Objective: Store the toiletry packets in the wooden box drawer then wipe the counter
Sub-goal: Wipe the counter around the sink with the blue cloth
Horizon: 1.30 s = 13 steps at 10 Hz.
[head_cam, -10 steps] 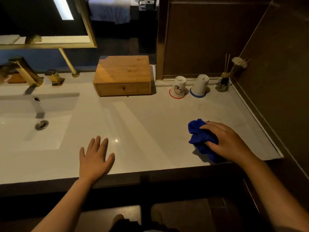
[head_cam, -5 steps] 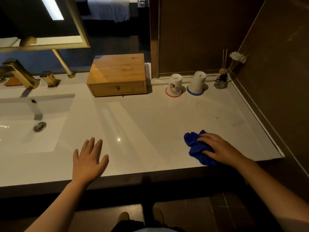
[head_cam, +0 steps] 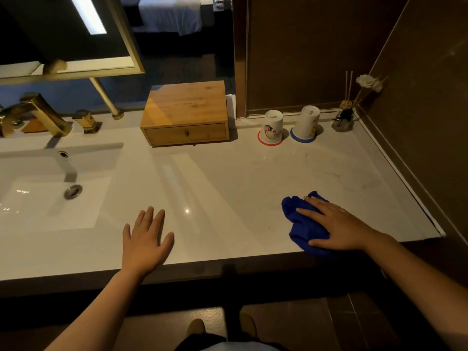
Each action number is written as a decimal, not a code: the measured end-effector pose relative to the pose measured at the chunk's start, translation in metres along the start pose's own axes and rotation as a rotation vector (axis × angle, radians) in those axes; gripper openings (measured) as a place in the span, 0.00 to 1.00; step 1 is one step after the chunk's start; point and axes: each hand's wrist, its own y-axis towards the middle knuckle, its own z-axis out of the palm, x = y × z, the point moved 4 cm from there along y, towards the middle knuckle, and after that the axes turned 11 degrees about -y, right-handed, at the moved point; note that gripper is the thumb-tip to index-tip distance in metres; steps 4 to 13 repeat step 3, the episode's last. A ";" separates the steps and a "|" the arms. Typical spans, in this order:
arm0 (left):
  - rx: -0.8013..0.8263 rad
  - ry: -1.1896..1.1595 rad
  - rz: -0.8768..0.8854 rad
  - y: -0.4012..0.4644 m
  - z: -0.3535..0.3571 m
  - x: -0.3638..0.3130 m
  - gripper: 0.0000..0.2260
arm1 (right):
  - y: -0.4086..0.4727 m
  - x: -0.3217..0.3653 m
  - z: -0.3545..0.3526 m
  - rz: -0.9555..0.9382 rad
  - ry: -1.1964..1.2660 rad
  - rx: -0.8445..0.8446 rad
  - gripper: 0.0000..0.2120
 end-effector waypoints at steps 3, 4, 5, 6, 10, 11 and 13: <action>0.116 -0.052 -0.032 0.009 -0.008 -0.001 0.35 | 0.029 0.109 -0.034 0.141 0.119 -0.259 0.21; 0.116 -0.052 -0.032 0.009 -0.008 -0.001 0.35 | 0.029 0.109 -0.034 0.141 0.119 -0.259 0.21; 0.116 -0.052 -0.032 0.009 -0.008 -0.001 0.35 | 0.029 0.109 -0.034 0.141 0.119 -0.259 0.21; 0.116 -0.052 -0.032 0.009 -0.008 -0.001 0.35 | 0.029 0.109 -0.034 0.141 0.119 -0.259 0.21; 0.116 -0.052 -0.032 0.009 -0.008 -0.001 0.35 | 0.029 0.109 -0.034 0.141 0.119 -0.259 0.21; 0.116 -0.052 -0.032 0.009 -0.008 -0.001 0.35 | 0.029 0.109 -0.034 0.141 0.119 -0.259 0.21; 0.116 -0.052 -0.032 0.009 -0.008 -0.001 0.35 | 0.029 0.109 -0.034 0.141 0.119 -0.259 0.21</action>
